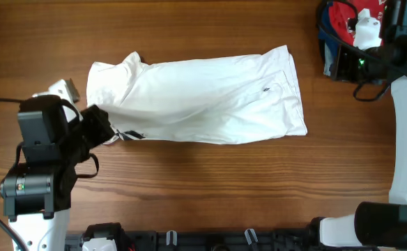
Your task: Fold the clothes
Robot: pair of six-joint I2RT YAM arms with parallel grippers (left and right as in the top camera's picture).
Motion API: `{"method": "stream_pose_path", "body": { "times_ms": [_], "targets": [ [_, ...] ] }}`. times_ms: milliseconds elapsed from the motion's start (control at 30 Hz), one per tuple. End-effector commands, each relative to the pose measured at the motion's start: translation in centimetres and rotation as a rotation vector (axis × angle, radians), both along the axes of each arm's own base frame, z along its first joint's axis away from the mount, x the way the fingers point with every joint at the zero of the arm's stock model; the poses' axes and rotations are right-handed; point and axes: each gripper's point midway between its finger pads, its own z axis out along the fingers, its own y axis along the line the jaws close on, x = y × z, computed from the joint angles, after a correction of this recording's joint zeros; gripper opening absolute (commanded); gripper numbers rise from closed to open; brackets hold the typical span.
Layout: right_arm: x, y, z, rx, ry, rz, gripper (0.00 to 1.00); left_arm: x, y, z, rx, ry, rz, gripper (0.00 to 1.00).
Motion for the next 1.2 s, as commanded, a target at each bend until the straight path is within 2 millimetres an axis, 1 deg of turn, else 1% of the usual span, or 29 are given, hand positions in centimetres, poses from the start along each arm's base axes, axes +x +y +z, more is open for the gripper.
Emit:
{"method": "stream_pose_path", "body": {
  "times_ms": [0, 67, 133, 167, 200, 233, 267, 300, 333, 433, 600, 733, 833, 967, 1033, 1167],
  "targets": [
    [1.4, 1.2, -2.2, 0.035, 0.029, 0.038, 0.12, -1.8, -1.8, -1.3, -0.134, 0.136, -0.007, 0.04],
    [2.6, 1.9, -3.5, 0.056, 0.034, 0.059, 0.19, -2.8, -2.1, -2.4, -0.162, 0.217, 0.004, 0.04],
    [4.1, 2.3, -5.0, 0.064, 0.041, 0.058, 0.22, -3.4, -2.2, -3.1, -0.173, 0.269, 0.015, 0.04],
    [5.0, 2.7, -6.1, 0.081, 0.048, 0.064, 0.23, -3.6, -2.2, -3.5, -0.178, 0.296, 0.018, 0.04],
    [5.6, 3.0, -6.8, 0.091, 0.051, 0.072, 0.24, -3.7, -2.3, -3.7, -0.183, 0.313, 0.026, 0.04],
    [6.5, 3.5, -8.1, 0.108, 0.060, 0.085, 0.25, -3.8, -2.3, -4.0, -0.188, 0.334, 0.029, 0.04],
    [6.9, 3.8, -8.9, 0.112, 0.067, 0.091, 0.26, -3.8, -2.3, -4.2, -0.189, 0.345, 0.030, 0.04],
    [7.7, 4.1, -10.3, 0.118, 0.078, 0.100, 0.28, -3.9, -2.3, -4.5, -0.190, 0.365, 0.031, 0.04],
    [8.1, 4.3, -11.1, 0.118, 0.084, 0.105, 0.30, -3.9, -2.3, -4.7, -0.190, 0.375, 0.032, 0.04],
    [9.5, 5.0, -14.5, 0.118, 0.114, 0.124, 0.34, -3.7, -2.3, -5.4, -0.191, 0.411, 0.036, 0.04],
    [10.1, 5.3, -18.9, 0.104, 0.174, 0.144, 0.35, -3.2, -2.3, -7.2, -0.193, 0.467, 0.040, 0.04],
    [10.2, 5.0, -21.2, 0.086, 0.204, 0.145, 0.38, -2.7, -2.2, -8.2, -0.194, 0.483, 0.042, 0.04],
    [10.2, 4.6, -22.6, 0.062, 0.225, 0.139, 0.41, -2.3, -2.2, -8.7, -0.194, 0.493, 0.042, 0.04],
    [10.4, 4.7, -23.8, 0.032, 0.227, 0.165, 0.47, -2.0, -2.2, -8.8, -0.192, 0.492, 0.043, 0.04],
    [10.5, 4.5, -24.5, -0.008, 0.233, 0.167, 0.48, -2.0, -2.1, -8.8, -0.191, 0.492, 0.044, 0.04],
    [10.6, 4.8, -25.6, -0.038, 0.238, 0.191, 0.48, -2.0, -2.1, -8.8, -0.191, 0.492, 0.044, 0.04]
  ]
}}
